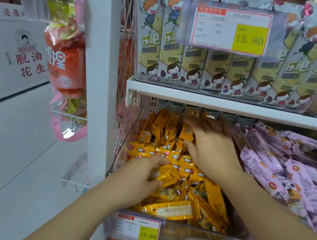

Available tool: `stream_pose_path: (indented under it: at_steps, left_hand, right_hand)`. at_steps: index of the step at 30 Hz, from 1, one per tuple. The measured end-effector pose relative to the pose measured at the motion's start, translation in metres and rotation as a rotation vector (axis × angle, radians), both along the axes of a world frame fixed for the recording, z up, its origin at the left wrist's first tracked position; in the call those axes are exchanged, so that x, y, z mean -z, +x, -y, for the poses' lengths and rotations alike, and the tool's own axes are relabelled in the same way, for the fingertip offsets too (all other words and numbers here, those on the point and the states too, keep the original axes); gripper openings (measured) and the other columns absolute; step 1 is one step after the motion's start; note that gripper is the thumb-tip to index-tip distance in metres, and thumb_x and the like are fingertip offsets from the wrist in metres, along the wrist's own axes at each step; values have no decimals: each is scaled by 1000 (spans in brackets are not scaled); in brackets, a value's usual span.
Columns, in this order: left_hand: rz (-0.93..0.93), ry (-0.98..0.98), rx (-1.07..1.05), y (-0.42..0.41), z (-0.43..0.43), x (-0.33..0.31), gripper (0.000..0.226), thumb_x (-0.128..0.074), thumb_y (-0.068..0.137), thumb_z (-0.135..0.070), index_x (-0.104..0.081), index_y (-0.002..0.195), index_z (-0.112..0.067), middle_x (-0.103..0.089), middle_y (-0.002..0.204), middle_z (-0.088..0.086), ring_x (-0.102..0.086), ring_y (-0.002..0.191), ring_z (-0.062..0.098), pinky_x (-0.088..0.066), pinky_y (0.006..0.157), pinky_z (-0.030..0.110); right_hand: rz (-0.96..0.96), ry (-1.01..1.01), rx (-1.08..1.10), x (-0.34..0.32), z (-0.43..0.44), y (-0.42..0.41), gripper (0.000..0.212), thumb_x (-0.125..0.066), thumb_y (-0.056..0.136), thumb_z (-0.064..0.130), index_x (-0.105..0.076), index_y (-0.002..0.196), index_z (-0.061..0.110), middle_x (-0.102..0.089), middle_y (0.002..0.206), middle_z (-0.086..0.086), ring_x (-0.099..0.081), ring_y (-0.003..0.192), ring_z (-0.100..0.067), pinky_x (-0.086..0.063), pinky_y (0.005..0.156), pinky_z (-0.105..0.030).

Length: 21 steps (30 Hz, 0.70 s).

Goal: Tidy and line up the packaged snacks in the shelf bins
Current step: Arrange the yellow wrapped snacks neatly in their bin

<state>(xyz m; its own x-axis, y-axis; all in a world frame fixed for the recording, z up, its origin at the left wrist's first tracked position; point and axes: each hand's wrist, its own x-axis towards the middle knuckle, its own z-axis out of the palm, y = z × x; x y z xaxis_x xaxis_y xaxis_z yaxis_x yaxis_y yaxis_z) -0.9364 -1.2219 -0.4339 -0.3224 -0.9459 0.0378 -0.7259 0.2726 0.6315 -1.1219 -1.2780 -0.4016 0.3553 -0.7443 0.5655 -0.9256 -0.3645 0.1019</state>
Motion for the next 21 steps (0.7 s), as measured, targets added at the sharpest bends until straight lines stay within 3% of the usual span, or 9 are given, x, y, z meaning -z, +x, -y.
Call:
stream_pose_path:
  at_steps: [3,7,13,18,21]
  left_hand:
    - [-184,-31,-48,2,-2,-2,47,-62,90,-23,-45,129,-42,-49,113,-17,-50,106,-1,-44,87,15]
    - [-312,-42,-88,4,-3,-3,45,-64,89,-23,-48,124,-46,-55,115,-17,-56,108,6,-53,88,37]
    - [-396,-75,-123,4,-6,-2,44,-64,88,-25,-46,115,-54,-55,114,-18,-54,110,7,-53,89,41]
    - [-420,-74,-163,4,-8,0,45,-64,88,-25,-47,122,-49,-53,113,-22,-53,111,6,-52,91,42]
    - [-406,-79,-173,2,-10,2,49,-64,88,-27,-43,126,-49,-50,112,-24,-52,112,6,-52,90,41]
  right_hand:
    - [-73,105,45,-7,2,1,71,-55,79,63,-41,138,26,-42,147,0,-32,137,-22,-11,115,-50]
    - [-118,208,49,-12,5,1,89,-57,74,66,-24,147,28,-19,157,3,-19,143,-19,-15,115,-46]
    - [-14,212,-17,-11,2,-7,71,-61,86,42,-29,146,26,-27,154,4,-29,138,-21,-26,112,-37]
    - [-65,175,12,-8,0,-8,74,-62,83,46,-30,146,25,-38,149,2,-23,141,-21,-12,116,-44]
    - [-92,163,18,-10,-4,-9,75,-61,81,54,-32,145,28,-34,151,4,-20,142,-21,-6,116,-47]
